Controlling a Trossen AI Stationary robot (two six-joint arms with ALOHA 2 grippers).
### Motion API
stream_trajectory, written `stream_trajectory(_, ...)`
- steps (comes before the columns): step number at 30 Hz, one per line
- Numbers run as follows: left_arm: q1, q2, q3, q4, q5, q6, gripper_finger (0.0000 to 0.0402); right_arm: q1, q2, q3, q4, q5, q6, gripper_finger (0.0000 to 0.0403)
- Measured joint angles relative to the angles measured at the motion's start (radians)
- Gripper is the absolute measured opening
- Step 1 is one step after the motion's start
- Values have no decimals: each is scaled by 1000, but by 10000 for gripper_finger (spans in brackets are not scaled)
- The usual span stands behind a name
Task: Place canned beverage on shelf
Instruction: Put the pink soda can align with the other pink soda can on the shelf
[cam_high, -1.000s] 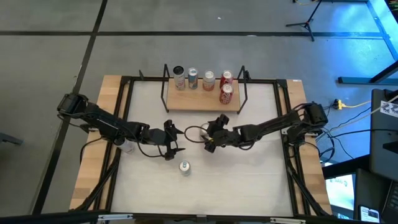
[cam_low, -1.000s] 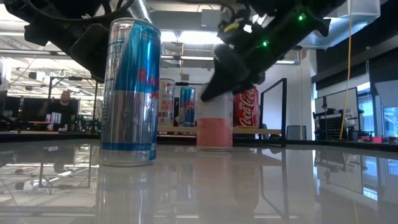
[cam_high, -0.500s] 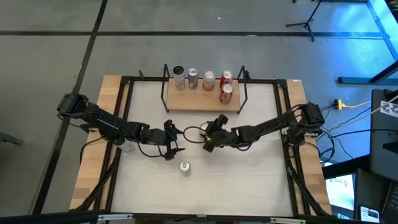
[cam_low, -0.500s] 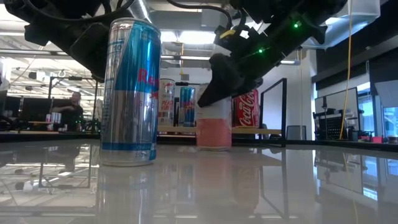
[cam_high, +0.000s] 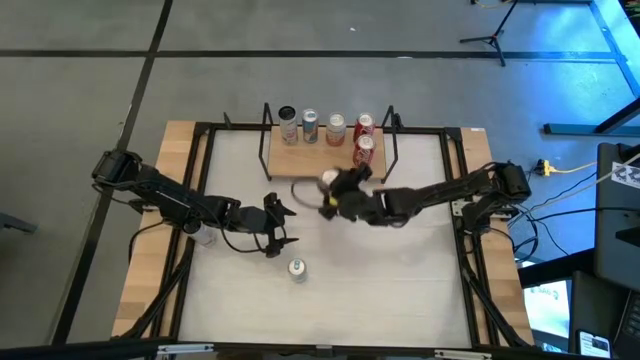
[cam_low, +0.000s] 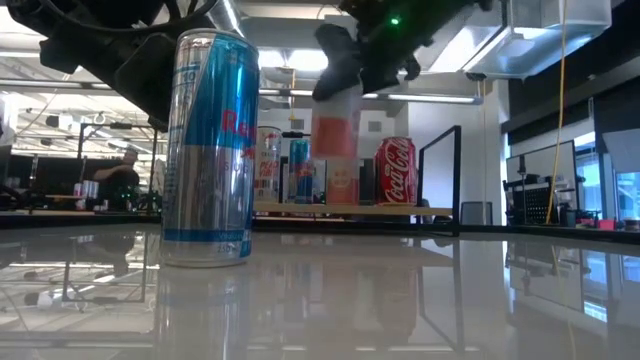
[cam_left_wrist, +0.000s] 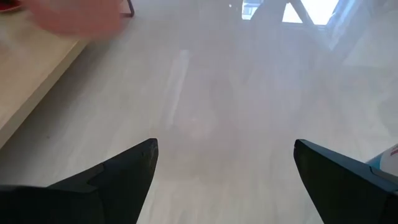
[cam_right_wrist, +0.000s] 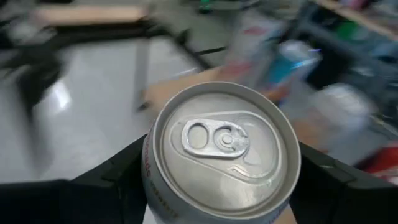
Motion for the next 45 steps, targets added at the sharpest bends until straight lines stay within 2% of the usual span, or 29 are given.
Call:
stream_trajectory(2, 0, 0, 0, 2, 0, -4, 367, -33, -1, 17, 0, 35, 36, 279)
stream_trajectory(7, 0, 0, 0, 6, 0, -6, 367, -128, 1, 17, -22, 29, 123, 279)
stream_trajectory(12, 0, 0, 0, 20, 0, -7, 367, -222, 1, 16, -39, -82, 173, 279)
stream_trajectory(18, 0, 0, 0, 20, 0, -7, 367, -288, 7, 16, -62, -125, 181, 279)
stream_trajectory(24, 0, 0, 0, 22, 0, -7, 367, -316, 52, 16, -52, -167, 183, 279)
stream_trajectory(37, 0, 0, 0, 25, 0, -6, 367, -317, 76, 15, -51, -141, 172, 280)
stream_trajectory(45, 0, 0, 0, 24, 0, -6, 367, -317, 75, 16, -52, -108, 172, 385)
